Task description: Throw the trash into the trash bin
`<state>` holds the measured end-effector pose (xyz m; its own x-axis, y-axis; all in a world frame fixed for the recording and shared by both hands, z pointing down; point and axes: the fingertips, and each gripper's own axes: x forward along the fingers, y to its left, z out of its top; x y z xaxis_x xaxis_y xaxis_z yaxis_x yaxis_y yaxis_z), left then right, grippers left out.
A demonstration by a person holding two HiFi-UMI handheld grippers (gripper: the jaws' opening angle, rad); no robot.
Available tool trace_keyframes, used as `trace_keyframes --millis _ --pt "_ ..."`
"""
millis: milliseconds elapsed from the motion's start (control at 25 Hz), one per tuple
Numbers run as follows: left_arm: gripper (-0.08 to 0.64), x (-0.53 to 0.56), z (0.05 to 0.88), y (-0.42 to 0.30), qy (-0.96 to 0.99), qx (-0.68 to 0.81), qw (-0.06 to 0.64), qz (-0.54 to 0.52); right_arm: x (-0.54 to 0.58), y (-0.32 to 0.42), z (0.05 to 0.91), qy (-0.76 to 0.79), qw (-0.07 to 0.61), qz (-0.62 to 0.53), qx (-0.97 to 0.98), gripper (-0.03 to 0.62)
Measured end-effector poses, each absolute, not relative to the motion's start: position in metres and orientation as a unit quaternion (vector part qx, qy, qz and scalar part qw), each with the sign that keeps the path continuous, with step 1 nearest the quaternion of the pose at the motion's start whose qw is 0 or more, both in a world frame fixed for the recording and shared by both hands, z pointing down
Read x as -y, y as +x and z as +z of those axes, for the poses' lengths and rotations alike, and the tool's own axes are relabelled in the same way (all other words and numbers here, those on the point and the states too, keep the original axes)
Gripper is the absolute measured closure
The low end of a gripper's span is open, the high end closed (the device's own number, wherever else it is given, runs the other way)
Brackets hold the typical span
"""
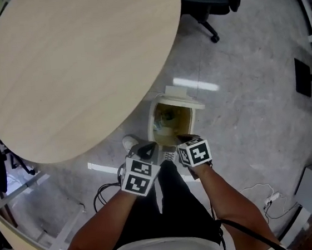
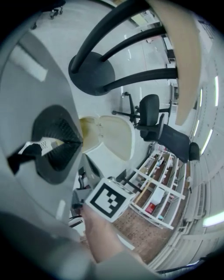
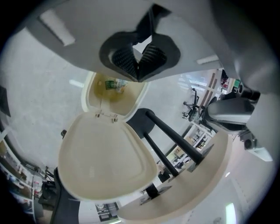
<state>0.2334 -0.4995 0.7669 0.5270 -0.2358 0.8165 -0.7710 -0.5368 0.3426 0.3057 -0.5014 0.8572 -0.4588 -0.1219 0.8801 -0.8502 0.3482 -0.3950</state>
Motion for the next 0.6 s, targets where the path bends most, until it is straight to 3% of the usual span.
trace_keyframes --millis 320,600 --pt "0.552 0.522 0.69 0.237 0.82 0.323 0.319 0.348 0.518 0.317 0.743 0.345 0.305 0.436 0.773 0.589" --pt "0.552 0.555 0.599 0.247 0.855 0.343 0.27 0.281 0.56 0.342 0.62 0.394 0.186 0.363 0.823 0.589"
